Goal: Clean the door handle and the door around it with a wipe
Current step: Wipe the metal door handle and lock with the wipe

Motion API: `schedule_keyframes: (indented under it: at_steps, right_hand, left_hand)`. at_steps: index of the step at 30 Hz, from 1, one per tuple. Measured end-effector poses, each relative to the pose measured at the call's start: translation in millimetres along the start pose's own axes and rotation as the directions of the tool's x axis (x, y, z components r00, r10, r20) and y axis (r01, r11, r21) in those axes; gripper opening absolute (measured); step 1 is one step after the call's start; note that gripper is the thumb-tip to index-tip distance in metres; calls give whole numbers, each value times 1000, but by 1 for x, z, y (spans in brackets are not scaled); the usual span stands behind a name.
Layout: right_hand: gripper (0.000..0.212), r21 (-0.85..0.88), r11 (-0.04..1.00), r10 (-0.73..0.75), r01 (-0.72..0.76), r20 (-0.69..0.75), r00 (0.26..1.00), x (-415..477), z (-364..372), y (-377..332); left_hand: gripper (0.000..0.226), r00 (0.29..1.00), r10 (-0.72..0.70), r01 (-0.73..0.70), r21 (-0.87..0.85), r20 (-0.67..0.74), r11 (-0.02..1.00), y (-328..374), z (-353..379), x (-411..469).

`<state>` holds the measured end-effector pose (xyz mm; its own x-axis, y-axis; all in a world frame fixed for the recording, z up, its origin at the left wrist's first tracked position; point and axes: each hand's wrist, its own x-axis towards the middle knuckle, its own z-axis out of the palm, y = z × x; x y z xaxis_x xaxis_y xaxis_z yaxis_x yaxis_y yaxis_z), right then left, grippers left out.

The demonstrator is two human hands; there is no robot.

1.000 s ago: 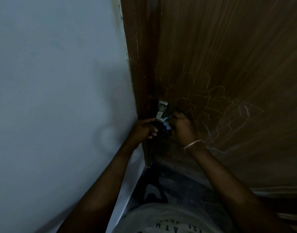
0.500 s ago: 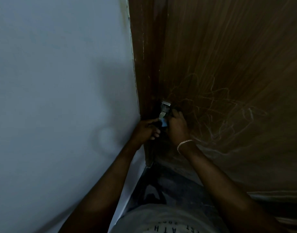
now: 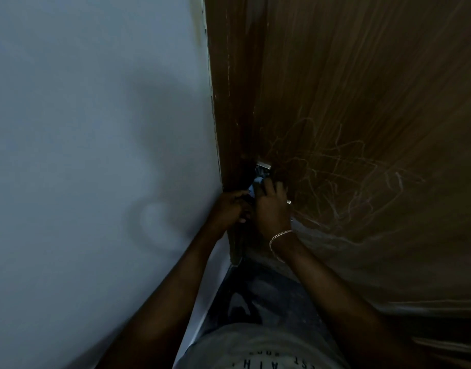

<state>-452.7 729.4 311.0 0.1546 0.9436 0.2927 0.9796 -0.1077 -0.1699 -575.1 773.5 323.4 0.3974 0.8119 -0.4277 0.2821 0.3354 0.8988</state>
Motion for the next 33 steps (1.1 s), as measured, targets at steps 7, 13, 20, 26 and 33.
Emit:
schedule_keyframes:
  at_steps: [7, 13, 20, 26, 33]
  right_hand:
    - [34, 2, 1000, 11, -11, -33, 999, 6, 3, -7]
    - [34, -11, 999, 44, -44, 81, 996, 22, 1, -8]
    - [35, -90, 996, -10, 22, 133, 991, 16, -1, -4]
    - [23, -108, 991, -58, 77, 174, 983, 30, -7, -19]
    - [25, -77, 982, -163, 172, 103, 981, 6, 0, -9]
  left_hand:
    - [30, 1000, 0, 0, 40, 15, 999, 0, -3, 3]
    - [31, 1000, -5, 4, 52, 1, 999, -1, -1, 2]
    - [25, 1000, -26, 27, 31, -12, 999, -2, 3, -1]
    - [24, 998, -43, 44, 10, -44, 999, -6, 4, -1]
    - [24, 997, -66, 66, 5, -41, 998, -11, -6, -2]
